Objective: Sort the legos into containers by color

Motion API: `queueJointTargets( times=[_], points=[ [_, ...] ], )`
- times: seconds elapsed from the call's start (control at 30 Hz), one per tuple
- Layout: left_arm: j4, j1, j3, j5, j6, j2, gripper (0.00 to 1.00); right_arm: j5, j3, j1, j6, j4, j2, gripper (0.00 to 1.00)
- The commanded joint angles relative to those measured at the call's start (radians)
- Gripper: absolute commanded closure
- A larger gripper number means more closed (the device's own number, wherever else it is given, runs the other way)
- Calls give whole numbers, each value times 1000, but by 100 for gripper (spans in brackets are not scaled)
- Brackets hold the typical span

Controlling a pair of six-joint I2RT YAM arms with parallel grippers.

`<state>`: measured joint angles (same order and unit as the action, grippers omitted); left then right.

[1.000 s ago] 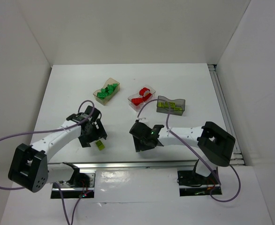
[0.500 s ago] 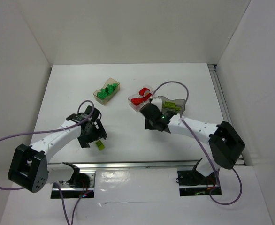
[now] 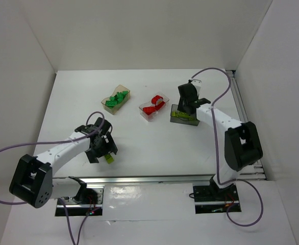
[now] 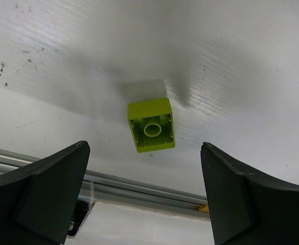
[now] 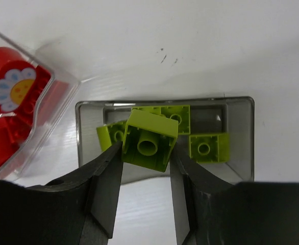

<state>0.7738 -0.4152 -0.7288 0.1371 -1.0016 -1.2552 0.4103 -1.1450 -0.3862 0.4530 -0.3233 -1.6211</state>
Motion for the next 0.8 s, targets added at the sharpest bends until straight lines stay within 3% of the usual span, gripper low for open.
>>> queueJointTargets(
  times=[0.0,0.07,0.2,0.6,0.73,0.77],
  points=[
    [-24,-4,11,4,-20,-22,1,-33,-52,24,-33,79,-57,61],
    [-24,-4,11,4,-20,-36,1,-51,-77,33,-33,90,-91,45],
    [-44,-4,11,4,-20,-59,1,-51,-101,33,-23,67,-86,27],
    [-93,-13,11,4,-2,-148,20,16,16,46,-5,36,214,26],
    [-93,-31,-11,-5,8,-158,39,16,25,66,-5,17,274,26],
    [-93,-31,-20,-14,8,-158,54,16,25,75,-5,6,274,26]
  ],
)
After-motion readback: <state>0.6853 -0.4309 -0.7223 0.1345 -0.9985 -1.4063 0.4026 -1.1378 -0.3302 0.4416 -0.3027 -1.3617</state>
